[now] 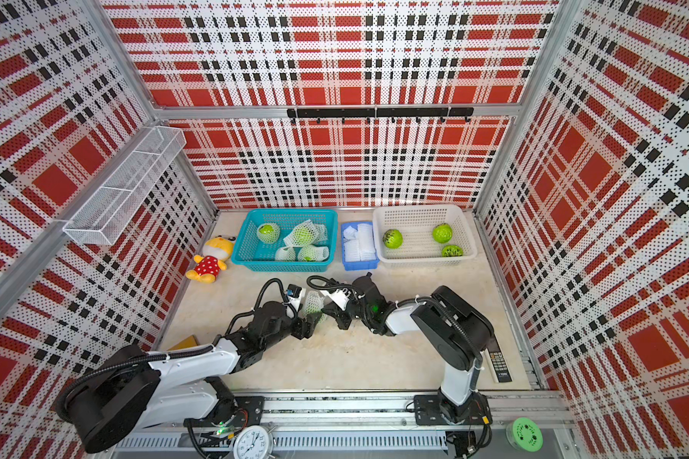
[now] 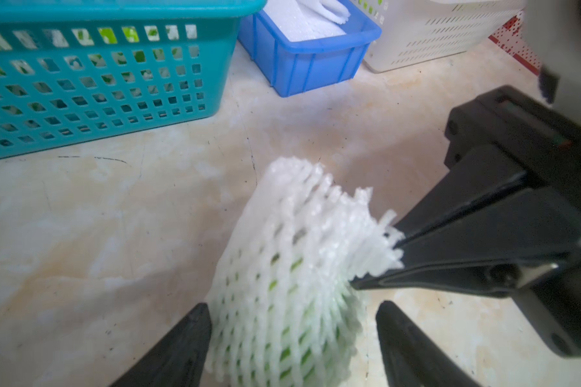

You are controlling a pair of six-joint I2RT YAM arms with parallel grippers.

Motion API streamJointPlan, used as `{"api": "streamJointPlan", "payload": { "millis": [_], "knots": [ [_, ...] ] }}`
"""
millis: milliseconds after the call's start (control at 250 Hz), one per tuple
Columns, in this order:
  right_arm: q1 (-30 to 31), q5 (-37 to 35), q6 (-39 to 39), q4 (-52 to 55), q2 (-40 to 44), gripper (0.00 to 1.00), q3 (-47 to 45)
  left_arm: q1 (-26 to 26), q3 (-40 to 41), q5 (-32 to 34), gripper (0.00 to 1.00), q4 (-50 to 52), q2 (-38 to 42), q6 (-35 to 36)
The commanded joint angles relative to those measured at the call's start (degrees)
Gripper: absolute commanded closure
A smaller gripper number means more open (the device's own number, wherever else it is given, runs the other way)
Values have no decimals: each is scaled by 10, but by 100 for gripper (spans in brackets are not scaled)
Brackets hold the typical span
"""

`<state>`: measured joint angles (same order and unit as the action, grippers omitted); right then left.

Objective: Sleeve custard apples in foam nets
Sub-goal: Put on the foam net on the custard apple.

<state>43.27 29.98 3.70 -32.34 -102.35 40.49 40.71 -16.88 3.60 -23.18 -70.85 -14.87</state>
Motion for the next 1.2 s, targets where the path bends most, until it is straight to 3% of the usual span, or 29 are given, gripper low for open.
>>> {"api": "streamJointPlan", "payload": {
  "millis": [0,336,548,640,964,1196],
  "knots": [
    [-2,8,14,-11,5,97,14,5,-7,3,23,-37,-19,11],
    [-35,28,-52,-80,20,74,-10,5,-9,-6,26,-77,-88,5],
    [-79,48,-157,-220,33,58,-50,5,-22,-11,26,-83,-117,10],
    [-97,44,-191,-257,38,56,-60,5,-26,-18,27,-88,-131,8],
    [-119,-8,-160,-14,39,55,17,5,-8,-40,26,-100,-132,13],
    [-120,11,-208,30,-21,55,71,11,10,-38,26,-100,-120,17]
  ]
}}
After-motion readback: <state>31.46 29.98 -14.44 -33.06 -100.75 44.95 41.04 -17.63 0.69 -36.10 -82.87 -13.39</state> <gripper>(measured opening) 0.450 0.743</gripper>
